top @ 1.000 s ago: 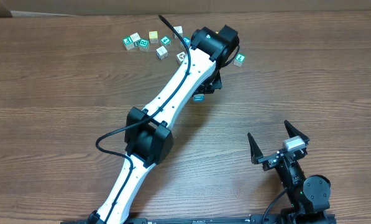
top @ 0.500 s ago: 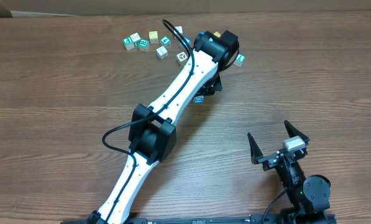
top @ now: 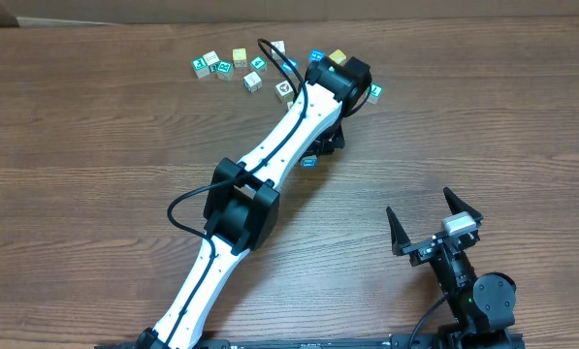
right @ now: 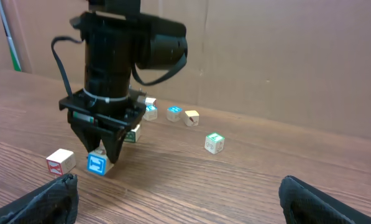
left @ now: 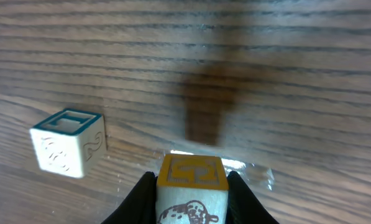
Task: Form a horizontal line
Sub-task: 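Carry the yellow-lettered block toward the placed teal block, then lower the block beside the teal block and open the left gripper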
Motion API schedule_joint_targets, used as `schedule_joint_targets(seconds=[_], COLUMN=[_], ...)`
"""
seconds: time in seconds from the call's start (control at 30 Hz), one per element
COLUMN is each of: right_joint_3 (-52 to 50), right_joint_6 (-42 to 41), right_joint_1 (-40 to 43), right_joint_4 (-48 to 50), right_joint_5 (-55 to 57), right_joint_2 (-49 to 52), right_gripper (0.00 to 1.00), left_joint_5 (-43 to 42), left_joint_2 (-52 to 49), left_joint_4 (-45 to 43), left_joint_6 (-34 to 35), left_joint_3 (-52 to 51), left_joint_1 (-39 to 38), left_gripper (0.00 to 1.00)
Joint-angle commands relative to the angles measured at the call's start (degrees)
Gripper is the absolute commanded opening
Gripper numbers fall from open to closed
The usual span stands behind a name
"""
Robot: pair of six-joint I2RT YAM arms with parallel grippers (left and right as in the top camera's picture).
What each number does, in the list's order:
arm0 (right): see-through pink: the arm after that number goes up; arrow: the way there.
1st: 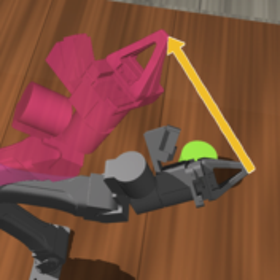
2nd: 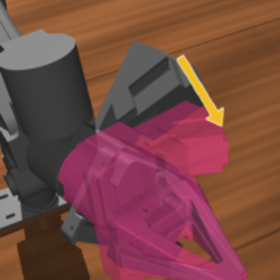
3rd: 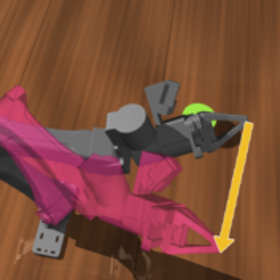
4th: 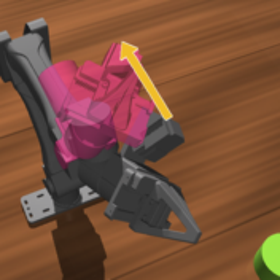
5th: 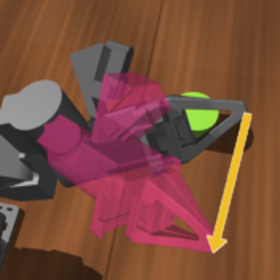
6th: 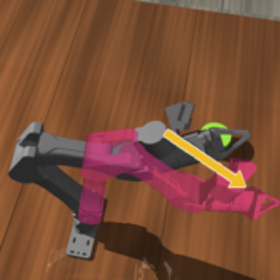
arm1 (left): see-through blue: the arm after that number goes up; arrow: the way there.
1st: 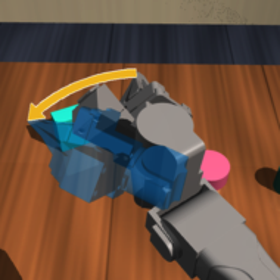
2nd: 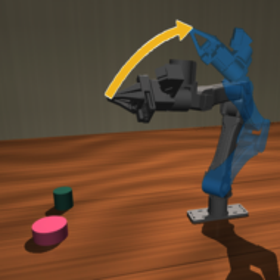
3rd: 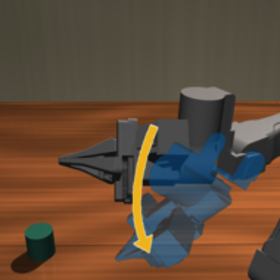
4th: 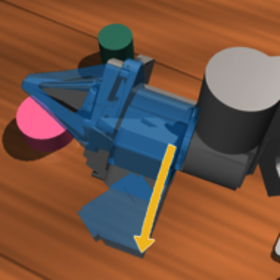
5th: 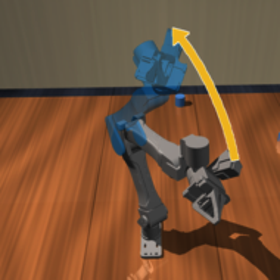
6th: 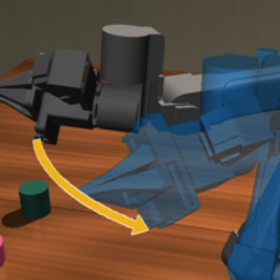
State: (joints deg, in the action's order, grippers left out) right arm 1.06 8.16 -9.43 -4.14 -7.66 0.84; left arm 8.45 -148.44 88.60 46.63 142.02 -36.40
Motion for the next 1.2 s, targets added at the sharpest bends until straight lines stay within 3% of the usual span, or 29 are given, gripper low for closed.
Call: schedule_joint_targets(seconds=[0.0, 0.4, 0.6, 0.9, 1.03, 1.17], right_joint_3=[-0.61, -0.61, -0.61, -0.61, -0.61, -0.61], right_joint_6=[0.02, 0.02, 0.02, 0.02, 0.02, 0.02], right_joint_1=[-0.26, -0.26, -0.26, -0.26, -0.26, -0.26], right_joint_4=[0.15, 0.15, 0.15, 0.15, 0.15, 0.15], right_joint_5=[-0.13, -0.13, -0.13, -0.13, -0.15, -0.13], right_joint_2=[-0.68, -0.68, -0.68, -0.68, -0.68, -0.68], right_gripper=[1.00, 1.00, 1.00, 1.00, 1.00, 1.00], left_joint_5=[1.03, 1.16, 1.14, 1.14, 1.11, 1.09], left_joint_2=[-0.55, -0.55, -0.55, -1.29, -1.29, -1.29], left_joint_4=[-1.01, -1.03, -1.14, -0.83, -0.44, -0.42], left_joint_6=[1.40, 1.16, 1.11, 0.94, 0.79, -0.35], left_joint_3=[-2.12, -2.14, -2.14, -2.16, -2.16, -2.14], left_joint_1=[-0.26, 0.98, 1.14, 1.16, 1.38, 1.42], left_gripper=[0.04, 0.04, 0.11, 0.12, 0.32, 0.37])
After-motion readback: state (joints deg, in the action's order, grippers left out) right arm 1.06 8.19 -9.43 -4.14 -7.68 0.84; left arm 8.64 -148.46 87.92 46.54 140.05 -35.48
